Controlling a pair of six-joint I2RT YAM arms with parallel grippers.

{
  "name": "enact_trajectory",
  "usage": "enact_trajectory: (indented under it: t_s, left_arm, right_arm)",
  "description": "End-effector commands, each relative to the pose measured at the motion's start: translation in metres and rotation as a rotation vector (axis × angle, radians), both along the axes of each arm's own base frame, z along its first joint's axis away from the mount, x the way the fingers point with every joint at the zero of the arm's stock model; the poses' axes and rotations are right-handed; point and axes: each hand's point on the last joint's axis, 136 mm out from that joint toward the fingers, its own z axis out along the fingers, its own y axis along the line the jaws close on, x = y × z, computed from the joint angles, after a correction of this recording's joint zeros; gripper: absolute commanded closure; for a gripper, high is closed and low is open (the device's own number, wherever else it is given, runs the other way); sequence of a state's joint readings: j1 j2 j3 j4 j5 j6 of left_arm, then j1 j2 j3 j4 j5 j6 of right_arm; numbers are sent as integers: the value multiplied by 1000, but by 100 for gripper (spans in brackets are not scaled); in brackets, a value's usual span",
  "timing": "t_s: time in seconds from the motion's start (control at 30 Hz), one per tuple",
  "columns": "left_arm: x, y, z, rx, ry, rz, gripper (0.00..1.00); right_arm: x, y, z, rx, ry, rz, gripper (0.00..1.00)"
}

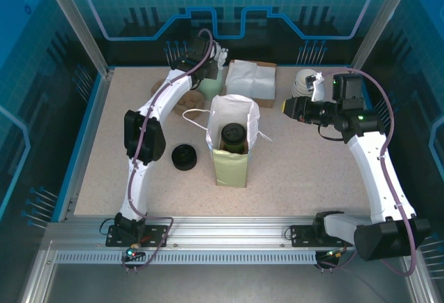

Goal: Pack the takeout coffee

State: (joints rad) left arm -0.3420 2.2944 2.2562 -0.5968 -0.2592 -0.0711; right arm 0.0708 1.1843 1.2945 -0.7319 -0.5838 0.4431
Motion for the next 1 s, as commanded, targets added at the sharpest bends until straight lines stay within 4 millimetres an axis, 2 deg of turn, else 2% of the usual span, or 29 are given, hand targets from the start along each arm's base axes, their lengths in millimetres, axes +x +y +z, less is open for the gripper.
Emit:
enact_trajectory:
  t_s: [0.0, 0.27, 0.47, 0.63, 0.73, 0.83, 0.97]
  left_arm:
    - [5, 13, -14, 29, 12, 31, 69]
    - [7, 18, -17, 40, 11, 41, 70]
    - [8, 19, -27, 45, 24, 43, 68]
    - [9, 19, -31, 42, 29, 47, 74]
    - [8, 19, -24, 38, 19, 48, 81]
    - [6, 20, -9, 29, -4, 48, 86]
    - [1, 22, 22, 12, -58, 47, 89]
  right_arm:
    - [2, -3, -3, -5, -8, 5, 72]
    - [1, -3, -5, -6, -3, 2, 72]
    - [1, -3, -6, -5, -1, 4, 72]
    - [0, -3, -5, -5, -2, 3, 72]
    - [-1, -3, -4, -7, -5, 4, 72]
    - [-1, -3, -3, -5, -8, 3, 72]
    - [-1, -4, -3, -6, -9, 1, 72]
